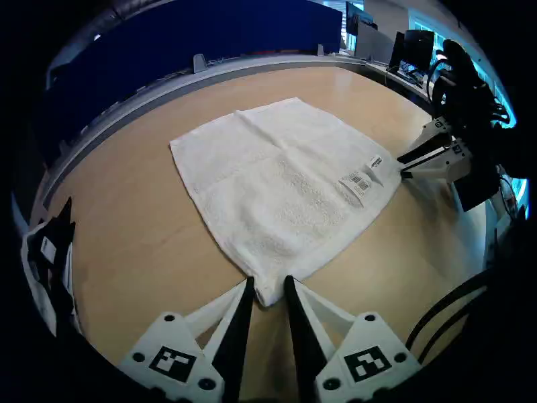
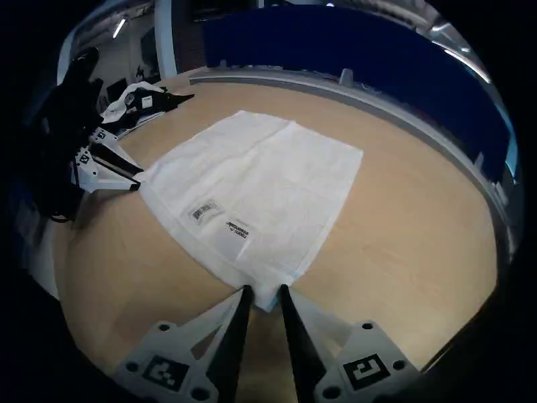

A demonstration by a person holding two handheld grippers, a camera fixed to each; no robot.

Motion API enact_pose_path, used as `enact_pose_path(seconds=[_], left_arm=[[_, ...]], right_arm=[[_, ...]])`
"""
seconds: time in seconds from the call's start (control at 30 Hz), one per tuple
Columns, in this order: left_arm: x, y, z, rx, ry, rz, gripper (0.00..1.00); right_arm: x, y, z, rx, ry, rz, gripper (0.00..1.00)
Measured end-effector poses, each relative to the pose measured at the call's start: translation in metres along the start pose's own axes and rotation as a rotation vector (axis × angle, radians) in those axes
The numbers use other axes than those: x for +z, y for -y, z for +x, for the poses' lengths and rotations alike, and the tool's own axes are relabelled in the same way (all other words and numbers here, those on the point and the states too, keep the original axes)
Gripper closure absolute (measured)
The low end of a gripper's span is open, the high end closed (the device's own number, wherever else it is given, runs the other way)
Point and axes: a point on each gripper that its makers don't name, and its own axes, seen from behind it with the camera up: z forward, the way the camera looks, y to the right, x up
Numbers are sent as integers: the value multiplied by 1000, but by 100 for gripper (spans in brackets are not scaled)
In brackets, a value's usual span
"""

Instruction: Fold towel

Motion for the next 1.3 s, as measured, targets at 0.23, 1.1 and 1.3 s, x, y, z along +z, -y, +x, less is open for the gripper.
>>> enact_pose_path(seconds=[0.23,1.1,1.3], left_arm=[[-1,-1,2,5,4,0,89],[-49,0,27,-76,-20,13,93],[-71,-7,29,-106,-12,18,93]], right_arm=[[0,8,5,25,-5,23,80],[-53,20,51,26,-73,30,83],[-75,27,57,6,-65,39,83]])
